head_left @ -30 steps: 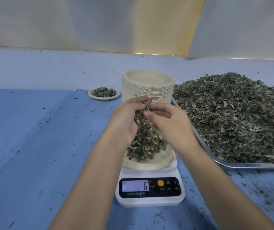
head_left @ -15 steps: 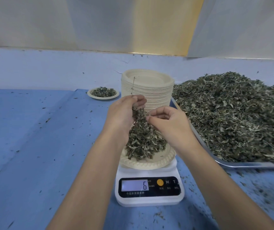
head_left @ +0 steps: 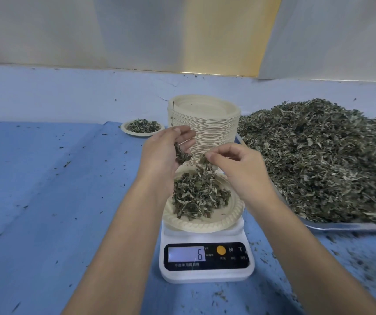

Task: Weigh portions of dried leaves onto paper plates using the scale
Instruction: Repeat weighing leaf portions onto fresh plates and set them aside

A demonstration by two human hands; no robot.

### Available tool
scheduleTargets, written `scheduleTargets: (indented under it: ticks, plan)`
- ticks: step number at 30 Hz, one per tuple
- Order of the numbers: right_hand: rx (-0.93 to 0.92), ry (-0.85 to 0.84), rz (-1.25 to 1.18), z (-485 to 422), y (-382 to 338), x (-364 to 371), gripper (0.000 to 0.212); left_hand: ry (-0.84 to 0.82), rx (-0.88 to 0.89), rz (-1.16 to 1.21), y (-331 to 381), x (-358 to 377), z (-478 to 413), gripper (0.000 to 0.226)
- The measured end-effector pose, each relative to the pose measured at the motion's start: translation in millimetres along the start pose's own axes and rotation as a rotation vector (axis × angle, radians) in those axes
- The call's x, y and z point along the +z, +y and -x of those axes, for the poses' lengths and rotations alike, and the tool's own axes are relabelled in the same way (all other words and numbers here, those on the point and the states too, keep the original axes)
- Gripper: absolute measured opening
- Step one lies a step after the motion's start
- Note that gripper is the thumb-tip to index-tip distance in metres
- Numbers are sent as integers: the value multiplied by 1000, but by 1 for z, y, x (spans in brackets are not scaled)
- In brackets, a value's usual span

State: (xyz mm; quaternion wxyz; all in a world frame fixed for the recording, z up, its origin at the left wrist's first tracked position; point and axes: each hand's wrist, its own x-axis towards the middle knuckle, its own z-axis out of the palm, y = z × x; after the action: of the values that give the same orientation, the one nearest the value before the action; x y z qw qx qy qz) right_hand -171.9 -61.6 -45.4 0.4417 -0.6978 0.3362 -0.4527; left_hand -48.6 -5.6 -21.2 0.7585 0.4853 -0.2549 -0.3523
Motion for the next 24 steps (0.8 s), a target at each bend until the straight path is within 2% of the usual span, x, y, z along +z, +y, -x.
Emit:
scheduleTargets:
  ticks: [8, 24]
  plan:
    - [-64, 57, -222, 4, -9, 2, 6, -21, -181, 270, 2, 4, 3, 23]
    - [-31, 66, -222, 7, -12, 4, 4, -11, -234, 255, 3, 6, 8, 20]
